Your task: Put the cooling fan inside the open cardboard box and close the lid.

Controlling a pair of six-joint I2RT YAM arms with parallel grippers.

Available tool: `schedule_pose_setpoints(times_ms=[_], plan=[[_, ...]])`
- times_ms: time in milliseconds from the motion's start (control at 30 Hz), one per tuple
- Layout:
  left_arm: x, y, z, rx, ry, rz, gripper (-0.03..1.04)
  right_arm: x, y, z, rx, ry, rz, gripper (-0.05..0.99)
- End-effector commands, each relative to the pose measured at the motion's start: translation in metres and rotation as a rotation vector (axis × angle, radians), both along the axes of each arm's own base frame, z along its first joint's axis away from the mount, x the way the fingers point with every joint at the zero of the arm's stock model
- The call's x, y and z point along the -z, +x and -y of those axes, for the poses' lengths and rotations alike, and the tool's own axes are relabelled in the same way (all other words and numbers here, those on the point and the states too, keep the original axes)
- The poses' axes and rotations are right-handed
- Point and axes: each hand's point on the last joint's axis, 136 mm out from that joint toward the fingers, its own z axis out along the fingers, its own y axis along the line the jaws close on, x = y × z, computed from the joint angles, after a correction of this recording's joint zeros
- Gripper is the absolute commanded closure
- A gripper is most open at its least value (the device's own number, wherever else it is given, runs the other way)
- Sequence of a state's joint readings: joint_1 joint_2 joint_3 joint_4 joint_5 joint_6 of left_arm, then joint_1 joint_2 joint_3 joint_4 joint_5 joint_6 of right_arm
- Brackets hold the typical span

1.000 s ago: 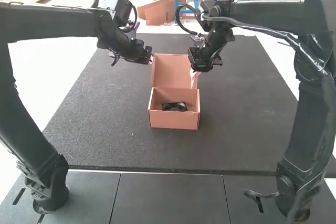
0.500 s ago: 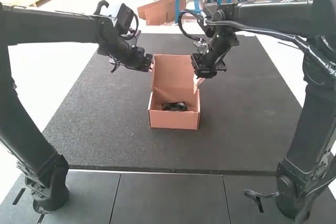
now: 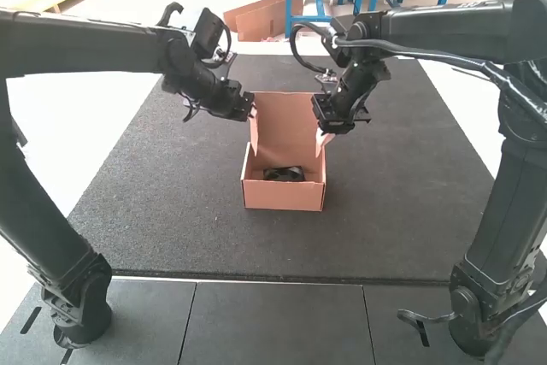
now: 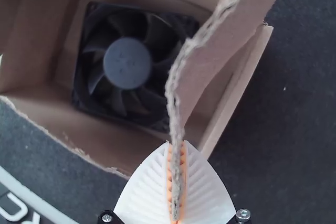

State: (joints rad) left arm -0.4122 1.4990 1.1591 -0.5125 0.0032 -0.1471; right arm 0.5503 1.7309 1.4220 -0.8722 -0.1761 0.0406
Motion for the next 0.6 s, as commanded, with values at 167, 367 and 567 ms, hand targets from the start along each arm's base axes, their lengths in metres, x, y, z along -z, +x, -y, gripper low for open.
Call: schedule_pose_setpoints(times_ms=[167,367,567], plan=[[-0.010,-0.019,0.002,0.038,-0.027,0.020,0.04,0.006,-0.019,-0.004,-0.057,-0.010,-0.017,0.95],[-0.006,-0.031,0.005,0.056,-0.025,0.014,0.04,0.013,-0.023,0.000,-0.056,-0.024,-0.034,0.95],[0.000,-0.039,0.004,0.064,-0.017,0.001,0.04,0.022,-0.027,0.006,-0.071,-0.055,-0.041,0.95]])
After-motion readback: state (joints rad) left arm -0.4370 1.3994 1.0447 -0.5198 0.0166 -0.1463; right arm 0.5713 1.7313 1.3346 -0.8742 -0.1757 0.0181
